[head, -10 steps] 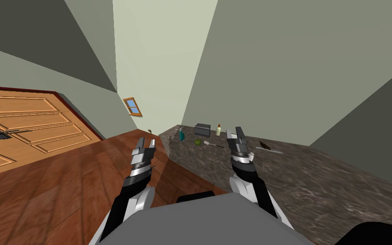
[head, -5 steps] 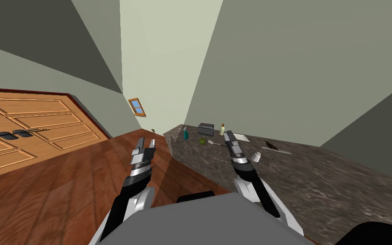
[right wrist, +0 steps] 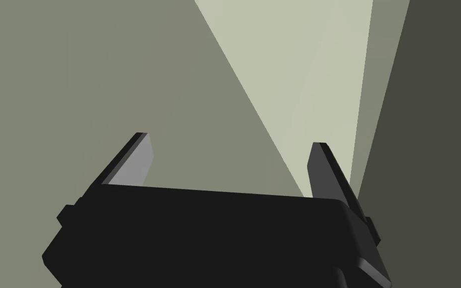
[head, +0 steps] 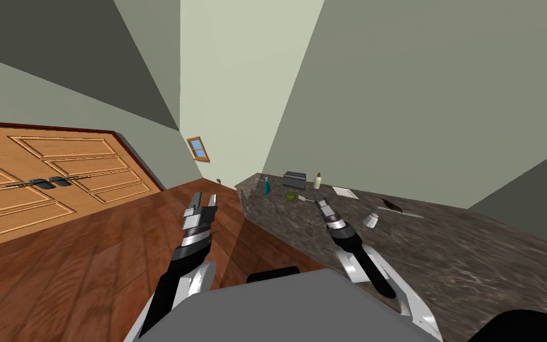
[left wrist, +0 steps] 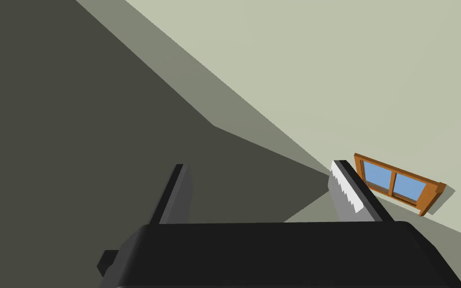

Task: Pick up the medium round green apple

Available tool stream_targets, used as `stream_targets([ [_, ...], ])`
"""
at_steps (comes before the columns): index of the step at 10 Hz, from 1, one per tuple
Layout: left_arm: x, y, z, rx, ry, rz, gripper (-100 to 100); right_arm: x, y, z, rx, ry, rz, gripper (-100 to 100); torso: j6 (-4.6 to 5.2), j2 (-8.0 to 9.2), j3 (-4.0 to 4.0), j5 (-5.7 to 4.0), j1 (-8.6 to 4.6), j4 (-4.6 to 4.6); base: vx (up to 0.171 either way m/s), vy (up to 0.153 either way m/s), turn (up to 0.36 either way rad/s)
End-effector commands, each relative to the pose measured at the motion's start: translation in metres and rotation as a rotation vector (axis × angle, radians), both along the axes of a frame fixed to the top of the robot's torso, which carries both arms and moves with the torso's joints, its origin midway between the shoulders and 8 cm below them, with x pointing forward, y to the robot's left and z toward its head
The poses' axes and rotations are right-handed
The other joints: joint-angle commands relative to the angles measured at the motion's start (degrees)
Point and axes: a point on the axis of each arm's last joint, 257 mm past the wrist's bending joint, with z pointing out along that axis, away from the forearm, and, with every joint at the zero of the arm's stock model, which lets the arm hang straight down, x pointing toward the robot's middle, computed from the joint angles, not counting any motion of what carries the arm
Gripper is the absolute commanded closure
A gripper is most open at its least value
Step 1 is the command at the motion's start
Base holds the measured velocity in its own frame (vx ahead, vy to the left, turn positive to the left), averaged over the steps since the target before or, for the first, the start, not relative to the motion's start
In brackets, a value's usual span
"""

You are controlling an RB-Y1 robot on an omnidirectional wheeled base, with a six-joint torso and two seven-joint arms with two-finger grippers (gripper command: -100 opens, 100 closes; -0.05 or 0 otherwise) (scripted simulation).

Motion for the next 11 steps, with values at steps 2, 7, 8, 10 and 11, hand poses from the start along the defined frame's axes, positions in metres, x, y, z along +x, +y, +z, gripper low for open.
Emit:
stream_targets([
  [2,0.000,0.000,0.000,0.000,0.000,0.000,0,0.012,-0.015,-0.031,-0.172,0.067,-0.039,-100,-0.01,-0.03,-0.01,0.00,0.01,0.00,-0.006,0.152,0.109],
  [7,0.000,0.000,0.000,0.000,0.000,0.000,0,0.023,-0.041,-0.075,-0.428,0.156,-0.089,-100,0.02,-0.10,-0.06,0.02,0.04,-0.02,0.006,0.141,0.064],
  [8,0.000,0.000,0.000,0.000,0.000,0.000,0,0.025,-0.055,-0.088,-0.496,0.187,-0.107,-100,0.00,-0.07,-0.04,0.01,0.01,-0.02,-0.011,0.150,0.147],
  [10,0.000,0.000,0.000,0.000,0.000,0.000,0,0.026,-0.068,-0.104,-0.591,0.220,-0.122,-100,0.03,-0.02,-0.01,0.00,-0.05,0.00,0.011,0.112,0.068],
  [11,0.000,0.000,0.000,0.000,0.000,0.000,0,0.026,-0.067,-0.105,-0.597,0.220,-0.122,-100,0.01,-0.09,-0.05,-0.01,-0.05,-0.02,0.018,0.080,0.042],
])
